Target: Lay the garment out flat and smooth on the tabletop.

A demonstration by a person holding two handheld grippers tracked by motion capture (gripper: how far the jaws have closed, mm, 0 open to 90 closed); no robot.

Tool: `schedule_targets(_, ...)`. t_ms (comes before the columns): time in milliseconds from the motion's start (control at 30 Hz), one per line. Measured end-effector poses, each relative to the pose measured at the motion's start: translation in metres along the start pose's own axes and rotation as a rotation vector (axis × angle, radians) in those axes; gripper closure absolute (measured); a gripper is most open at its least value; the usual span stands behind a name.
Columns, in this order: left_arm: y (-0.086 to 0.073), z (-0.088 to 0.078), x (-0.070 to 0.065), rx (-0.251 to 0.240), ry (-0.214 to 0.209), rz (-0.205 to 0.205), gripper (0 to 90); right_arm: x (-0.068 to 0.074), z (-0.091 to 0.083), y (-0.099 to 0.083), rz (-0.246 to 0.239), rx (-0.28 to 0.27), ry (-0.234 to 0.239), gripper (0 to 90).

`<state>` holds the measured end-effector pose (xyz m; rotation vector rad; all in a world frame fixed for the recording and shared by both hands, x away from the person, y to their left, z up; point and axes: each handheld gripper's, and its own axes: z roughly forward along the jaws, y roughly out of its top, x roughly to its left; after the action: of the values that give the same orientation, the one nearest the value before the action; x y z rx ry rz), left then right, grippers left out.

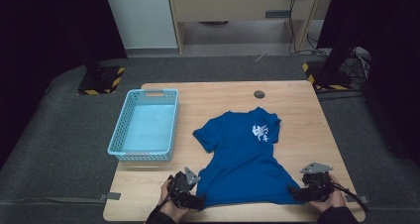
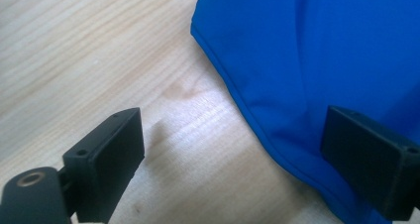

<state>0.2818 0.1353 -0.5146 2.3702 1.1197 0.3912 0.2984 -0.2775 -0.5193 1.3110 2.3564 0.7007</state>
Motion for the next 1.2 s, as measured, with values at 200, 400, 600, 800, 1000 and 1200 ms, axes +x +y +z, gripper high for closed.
schedule_targets(200,0.002,-0.003,0.002,0.001,-0.034,-0.016,9.0,0.003,-0.009,-0.004,0.007,0.054,-0.011,7.7)
schedule_targets(400,0.006,-0.015,0.012,-0.122,-0.049,-0.084,11.0,0.006,-0.018,0.006,0.007,-0.070,0.001,7.2)
schedule_targets(600,0.016,-0.017,0.019,-0.182,-0.043,-0.106,12.5,0.009,-0.016,0.025,0.059,-0.200,0.081,5.3)
schedule_targets(800,0.031,-0.011,0.031,-0.238,-0.039,-0.144,14.3,0.015,-0.009,0.036,0.040,-0.238,0.087,6.1)
schedule_targets(1000,0.046,-0.009,0.045,-0.300,-0.030,-0.184,17.6,0.013,-0.004,0.042,0.069,-0.298,0.113,7.4)
schedule_targets(1200,0.067,0.001,0.058,-0.320,-0.027,-0.214,19.7,0.014,0.007,0.048,0.078,-0.315,0.129,7.2)
